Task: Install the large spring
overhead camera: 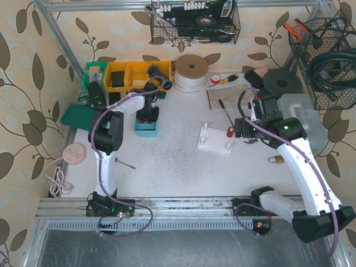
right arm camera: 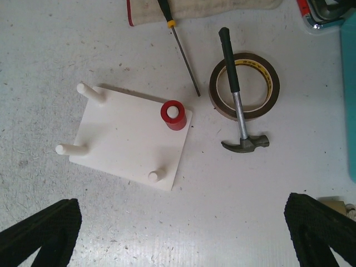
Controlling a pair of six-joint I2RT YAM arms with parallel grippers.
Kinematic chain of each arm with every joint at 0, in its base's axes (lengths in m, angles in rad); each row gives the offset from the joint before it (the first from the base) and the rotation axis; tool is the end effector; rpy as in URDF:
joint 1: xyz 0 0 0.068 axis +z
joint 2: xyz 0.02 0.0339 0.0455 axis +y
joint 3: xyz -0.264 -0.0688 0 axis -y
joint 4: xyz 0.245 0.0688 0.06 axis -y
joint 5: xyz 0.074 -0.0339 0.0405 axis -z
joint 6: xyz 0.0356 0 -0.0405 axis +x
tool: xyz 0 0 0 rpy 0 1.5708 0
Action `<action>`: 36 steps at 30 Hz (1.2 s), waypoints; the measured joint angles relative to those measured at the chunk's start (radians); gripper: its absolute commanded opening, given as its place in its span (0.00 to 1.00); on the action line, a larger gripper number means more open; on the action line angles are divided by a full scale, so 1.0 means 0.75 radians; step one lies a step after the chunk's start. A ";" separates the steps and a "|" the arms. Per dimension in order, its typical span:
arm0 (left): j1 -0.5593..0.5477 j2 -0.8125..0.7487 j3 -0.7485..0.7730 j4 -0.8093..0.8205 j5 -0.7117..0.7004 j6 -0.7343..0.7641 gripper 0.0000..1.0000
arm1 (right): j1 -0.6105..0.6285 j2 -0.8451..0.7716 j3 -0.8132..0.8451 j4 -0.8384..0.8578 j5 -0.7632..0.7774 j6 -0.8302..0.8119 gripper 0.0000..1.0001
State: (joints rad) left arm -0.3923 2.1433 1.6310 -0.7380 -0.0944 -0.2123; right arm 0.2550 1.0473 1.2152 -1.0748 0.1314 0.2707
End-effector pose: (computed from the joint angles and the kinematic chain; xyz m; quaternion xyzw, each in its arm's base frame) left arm 0.4083 -0.1653 0.1637 0.0811 0.9828 -0.0030 0.1660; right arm 0.1820 0.0426 0.3562 0.0288 0.9432 0.0246 0.3301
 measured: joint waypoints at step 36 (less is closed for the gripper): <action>0.001 -0.014 -0.016 -0.043 0.004 0.020 0.15 | 0.000 -0.096 -0.044 -0.017 0.016 0.054 0.98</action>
State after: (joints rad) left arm -0.3920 2.1330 1.6188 -0.7704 -0.0917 -0.1974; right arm 0.2550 0.9756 1.1820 -1.0878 0.1432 0.3115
